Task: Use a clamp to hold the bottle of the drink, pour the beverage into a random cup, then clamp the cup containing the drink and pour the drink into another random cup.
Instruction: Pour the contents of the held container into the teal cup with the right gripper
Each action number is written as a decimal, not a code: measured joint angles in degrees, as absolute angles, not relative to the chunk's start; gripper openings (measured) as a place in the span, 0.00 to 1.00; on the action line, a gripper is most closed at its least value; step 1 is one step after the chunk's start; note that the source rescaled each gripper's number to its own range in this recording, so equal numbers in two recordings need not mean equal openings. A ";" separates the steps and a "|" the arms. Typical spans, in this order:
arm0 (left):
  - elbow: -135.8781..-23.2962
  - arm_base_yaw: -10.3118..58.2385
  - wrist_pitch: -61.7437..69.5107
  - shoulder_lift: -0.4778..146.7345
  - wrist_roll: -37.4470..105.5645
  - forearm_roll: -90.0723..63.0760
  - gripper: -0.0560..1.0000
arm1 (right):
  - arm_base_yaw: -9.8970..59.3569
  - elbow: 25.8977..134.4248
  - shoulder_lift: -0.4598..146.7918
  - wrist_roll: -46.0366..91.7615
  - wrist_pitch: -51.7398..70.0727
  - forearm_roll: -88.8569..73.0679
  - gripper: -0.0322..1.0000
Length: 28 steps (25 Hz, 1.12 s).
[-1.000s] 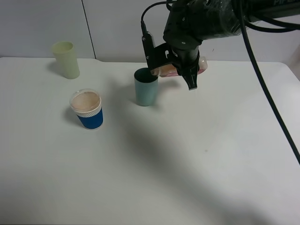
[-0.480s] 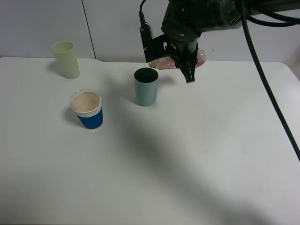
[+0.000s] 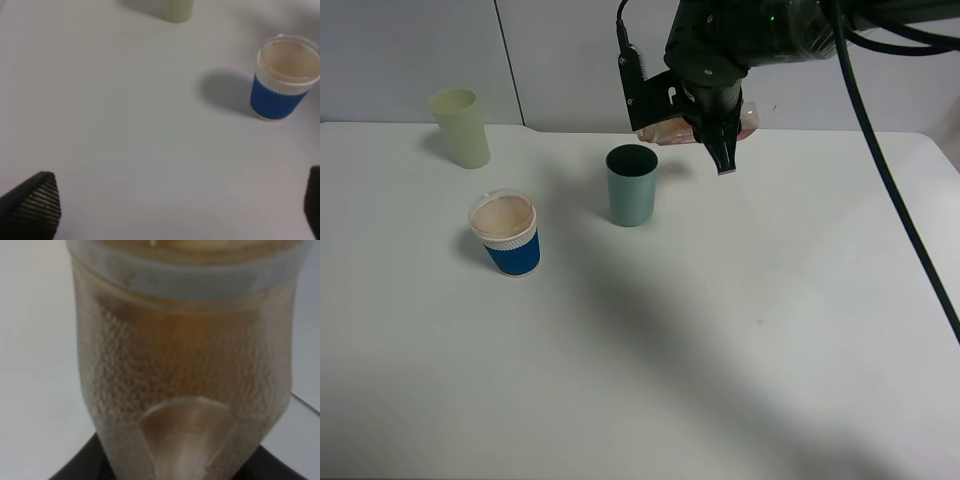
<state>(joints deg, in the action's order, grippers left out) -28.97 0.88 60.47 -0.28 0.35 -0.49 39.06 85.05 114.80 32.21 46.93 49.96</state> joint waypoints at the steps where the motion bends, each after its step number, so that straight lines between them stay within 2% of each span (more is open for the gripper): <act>1: -28.97 0.88 60.47 -0.28 0.35 -0.49 0.99 | 39.06 85.05 114.80 32.27 46.93 50.29 0.03; 28: -28.97 0.88 60.47 -0.28 0.35 -0.49 0.99 | 40.48 85.05 114.80 32.66 45.39 56.15 0.03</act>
<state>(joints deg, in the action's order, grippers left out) -28.97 0.88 60.47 -0.28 0.35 -0.49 40.48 85.05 114.80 32.66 45.39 56.15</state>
